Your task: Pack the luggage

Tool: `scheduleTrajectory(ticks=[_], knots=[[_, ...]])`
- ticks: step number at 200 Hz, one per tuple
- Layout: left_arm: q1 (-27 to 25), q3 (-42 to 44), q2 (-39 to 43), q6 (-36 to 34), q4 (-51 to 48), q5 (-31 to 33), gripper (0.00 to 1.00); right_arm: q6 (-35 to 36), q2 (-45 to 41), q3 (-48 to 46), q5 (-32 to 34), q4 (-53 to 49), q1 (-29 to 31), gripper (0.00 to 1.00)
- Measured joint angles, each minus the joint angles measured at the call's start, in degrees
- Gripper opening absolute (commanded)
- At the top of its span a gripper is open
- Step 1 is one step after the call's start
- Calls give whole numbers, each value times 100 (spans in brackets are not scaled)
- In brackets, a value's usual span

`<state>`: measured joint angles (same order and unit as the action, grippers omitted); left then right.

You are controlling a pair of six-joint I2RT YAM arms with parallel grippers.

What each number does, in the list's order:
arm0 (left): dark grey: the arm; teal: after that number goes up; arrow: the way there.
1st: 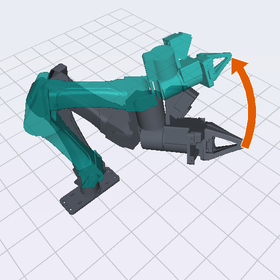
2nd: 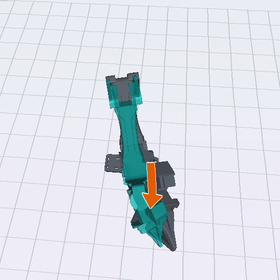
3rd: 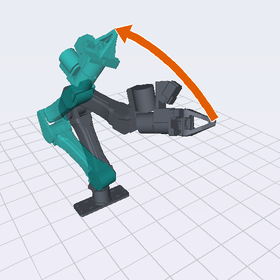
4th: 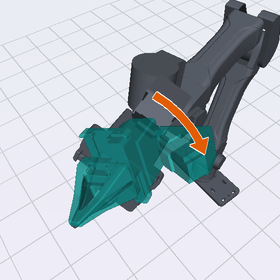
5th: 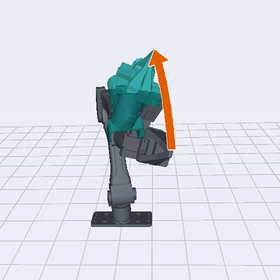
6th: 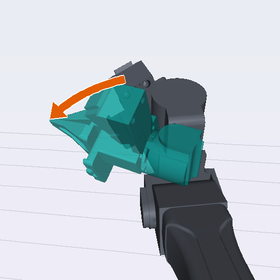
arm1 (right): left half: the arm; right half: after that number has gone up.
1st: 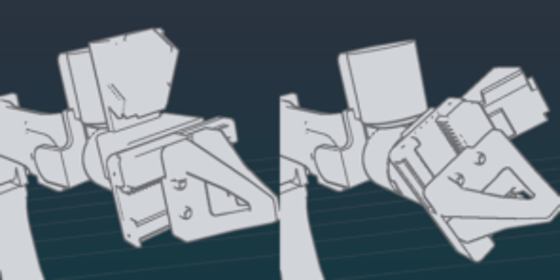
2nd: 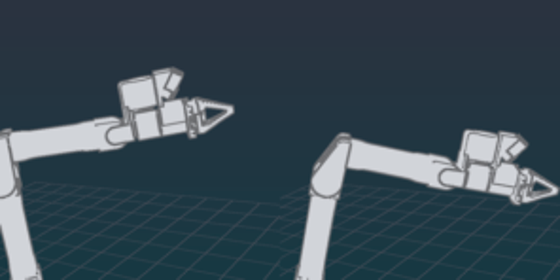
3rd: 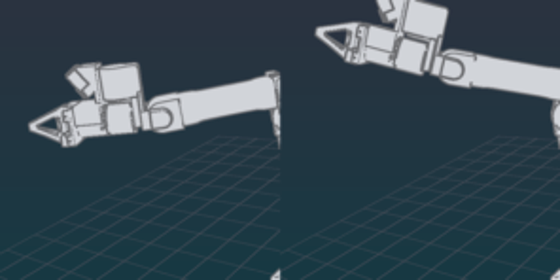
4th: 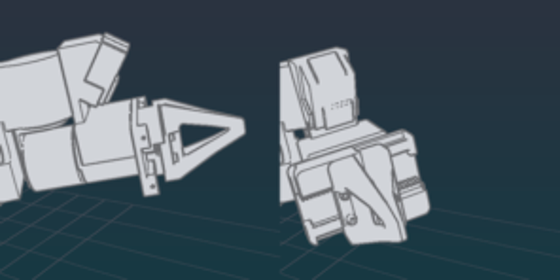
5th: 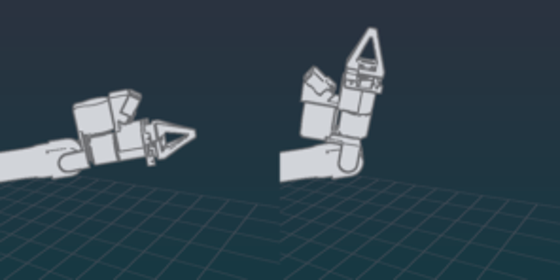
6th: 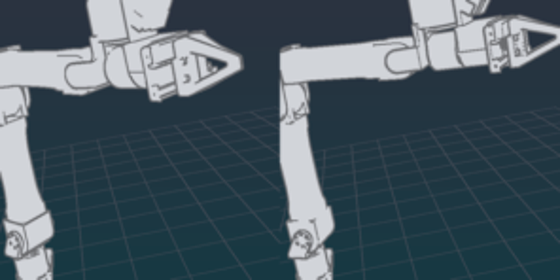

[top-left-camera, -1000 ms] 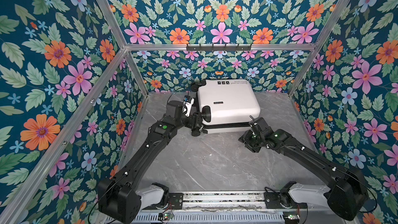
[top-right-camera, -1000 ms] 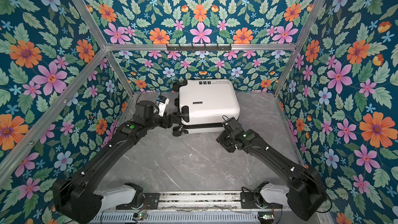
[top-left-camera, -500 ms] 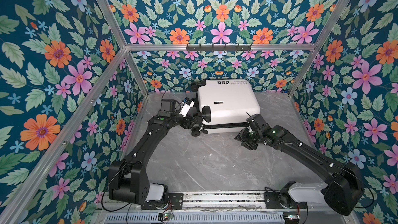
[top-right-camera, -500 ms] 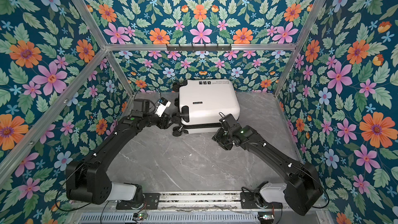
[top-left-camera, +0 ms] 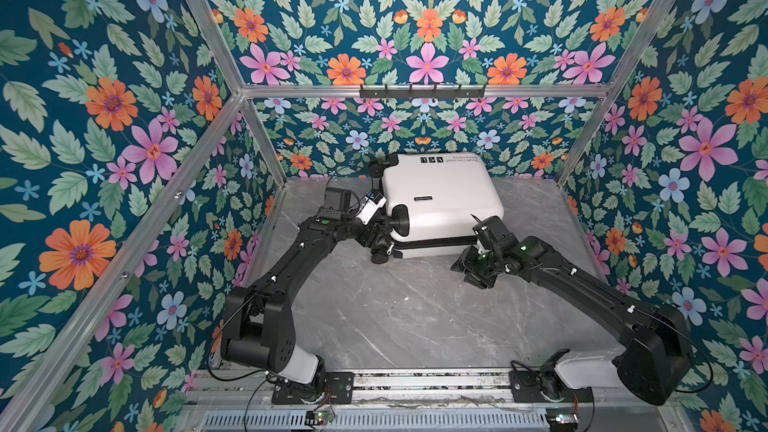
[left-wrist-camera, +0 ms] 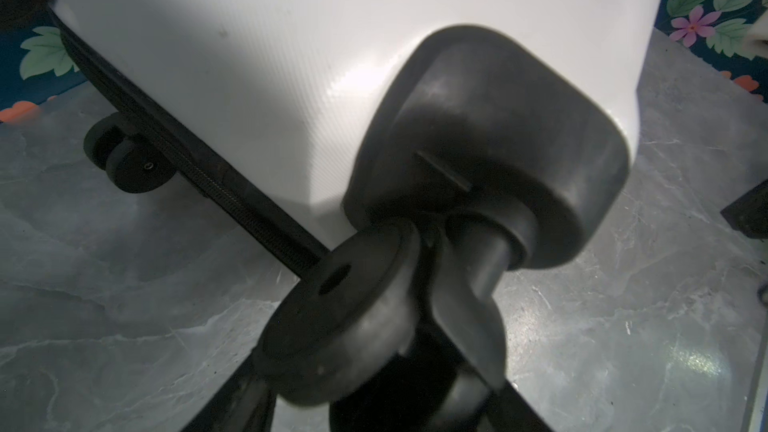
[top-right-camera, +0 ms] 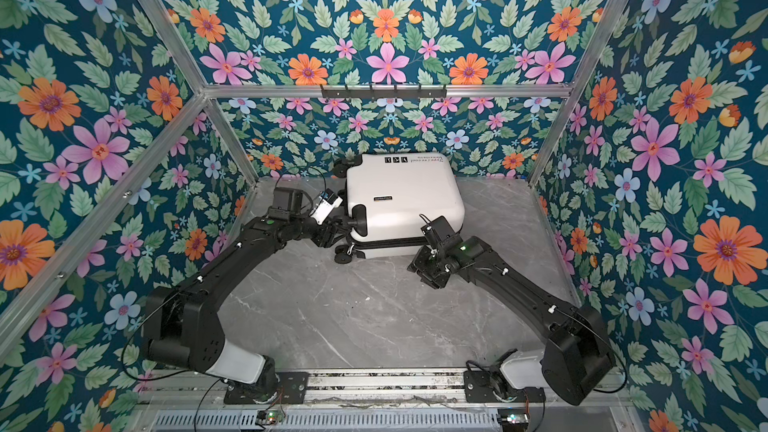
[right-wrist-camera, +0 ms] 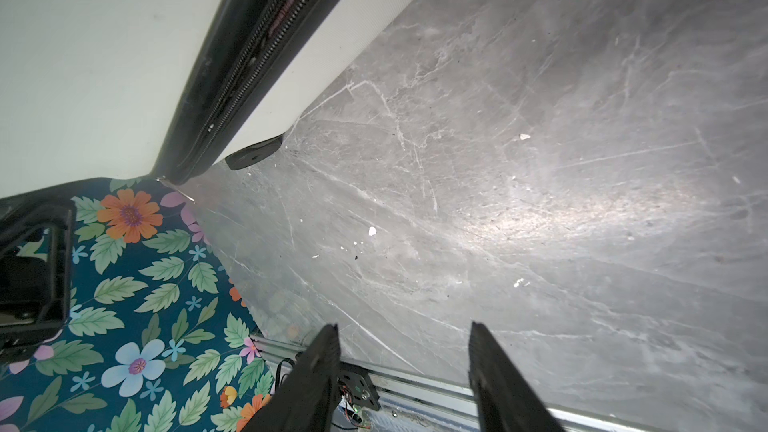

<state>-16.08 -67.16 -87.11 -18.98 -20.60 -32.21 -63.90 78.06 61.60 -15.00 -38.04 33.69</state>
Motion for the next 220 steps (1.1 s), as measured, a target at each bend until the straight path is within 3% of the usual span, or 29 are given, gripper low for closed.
scheduleTrajectory(ticks=[94, 156, 191, 220], knots=[[-1073, -149, 146, -341, -94, 846, 67, 15, 90, -48, -127, -20, -11, 52], [-2402, 201, 431, 101, 173, 1213, 67, -4, -256, -426, -118, 55, -343, 52], [-2472, 356, 656, 326, 199, 1449, 69, 83, -592, -570, 28, -44, -505, 51], [-2162, 341, 940, 295, 26, 1585, 70, 210, -721, -603, 199, -177, -516, 48]])
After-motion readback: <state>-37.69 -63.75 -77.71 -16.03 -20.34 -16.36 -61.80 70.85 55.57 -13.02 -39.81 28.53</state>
